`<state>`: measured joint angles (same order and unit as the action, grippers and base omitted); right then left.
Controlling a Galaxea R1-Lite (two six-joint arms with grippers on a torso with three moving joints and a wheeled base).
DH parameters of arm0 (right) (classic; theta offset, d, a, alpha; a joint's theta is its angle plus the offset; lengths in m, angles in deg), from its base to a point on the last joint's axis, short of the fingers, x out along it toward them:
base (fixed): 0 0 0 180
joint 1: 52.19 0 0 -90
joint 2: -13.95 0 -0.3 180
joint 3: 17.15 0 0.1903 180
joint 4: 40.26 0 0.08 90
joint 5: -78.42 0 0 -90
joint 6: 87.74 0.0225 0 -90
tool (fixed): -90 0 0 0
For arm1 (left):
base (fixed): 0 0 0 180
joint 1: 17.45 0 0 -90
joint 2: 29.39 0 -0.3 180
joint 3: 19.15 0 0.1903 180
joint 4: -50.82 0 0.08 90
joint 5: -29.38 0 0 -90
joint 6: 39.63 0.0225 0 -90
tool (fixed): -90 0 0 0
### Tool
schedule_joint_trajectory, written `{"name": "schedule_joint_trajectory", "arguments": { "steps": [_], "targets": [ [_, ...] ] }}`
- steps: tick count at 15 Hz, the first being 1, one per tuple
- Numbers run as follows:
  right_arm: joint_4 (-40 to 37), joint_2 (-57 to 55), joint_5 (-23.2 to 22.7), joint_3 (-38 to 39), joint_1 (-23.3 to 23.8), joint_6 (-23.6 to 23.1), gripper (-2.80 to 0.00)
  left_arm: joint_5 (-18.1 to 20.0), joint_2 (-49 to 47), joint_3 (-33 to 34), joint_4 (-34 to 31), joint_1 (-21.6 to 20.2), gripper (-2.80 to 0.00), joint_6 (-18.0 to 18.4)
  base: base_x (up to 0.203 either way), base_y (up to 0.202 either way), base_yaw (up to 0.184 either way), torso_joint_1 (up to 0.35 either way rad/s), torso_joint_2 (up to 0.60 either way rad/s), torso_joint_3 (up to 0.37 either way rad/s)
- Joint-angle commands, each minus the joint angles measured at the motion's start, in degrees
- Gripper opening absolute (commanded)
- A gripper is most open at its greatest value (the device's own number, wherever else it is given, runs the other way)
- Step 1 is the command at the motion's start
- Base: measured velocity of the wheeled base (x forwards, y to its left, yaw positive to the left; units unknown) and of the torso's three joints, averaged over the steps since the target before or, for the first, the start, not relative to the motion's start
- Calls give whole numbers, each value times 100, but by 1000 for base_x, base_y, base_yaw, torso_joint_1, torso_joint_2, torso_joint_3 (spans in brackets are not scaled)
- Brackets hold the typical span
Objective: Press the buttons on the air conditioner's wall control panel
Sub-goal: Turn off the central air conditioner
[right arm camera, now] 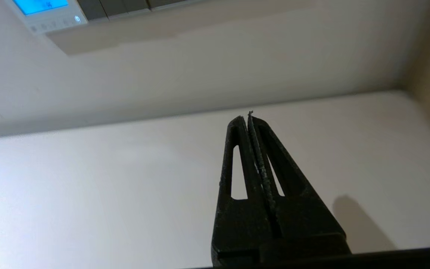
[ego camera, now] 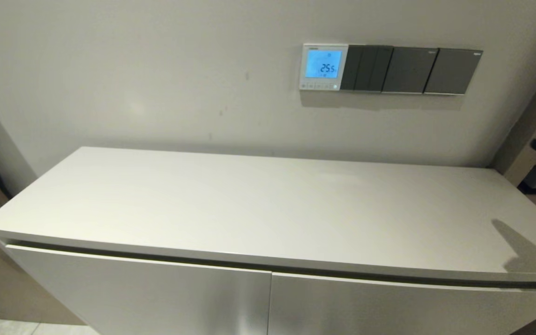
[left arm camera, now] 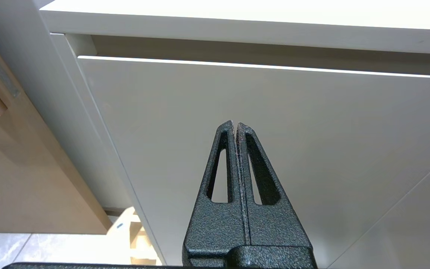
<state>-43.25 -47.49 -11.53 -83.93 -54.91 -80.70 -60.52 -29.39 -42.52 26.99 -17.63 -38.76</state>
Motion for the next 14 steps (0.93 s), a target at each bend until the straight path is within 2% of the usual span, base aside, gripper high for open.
{"name": "schedule_joint_trajectory", "arguments": {
  "steps": [1, 5, 8, 10, 12, 14],
  "targets": [
    [182, -1663, 19, -942, -283, 174, -280, -1, -4, 0, -1, 1, -280, 0, 0, 0, 0, 0, 0, 0],
    [319, -2738, 230, -2485, -814, 343, -280, -1, -9, 0, -6, 1, -280, 0, 0, 0, 0, 0, 0, 0],
    [359, -3099, 1179, -2904, -1502, 332, -280, -1, -9, 0, 2, 1, -280, 0, 0, 0, 0, 0, 0, 0],
    [479, -3233, 2038, -2957, -1966, 329, -280, -1, -1, 0, -4, 1, -280, 0, 0, 0, 0, 0, 0, 0],
    [1220, -3416, 2651, -2970, -2248, 247, -280, -1, -6, 0, -6, 1, -280, 0, 0, 0, 0, 0, 0, 0],
    [1930, -3518, 2924, -2825, -2461, -198, -280, -1, -5, 0, -6, 1, -280, 0, 0, 0, 0, 0, 0, 0]
  ]
}}
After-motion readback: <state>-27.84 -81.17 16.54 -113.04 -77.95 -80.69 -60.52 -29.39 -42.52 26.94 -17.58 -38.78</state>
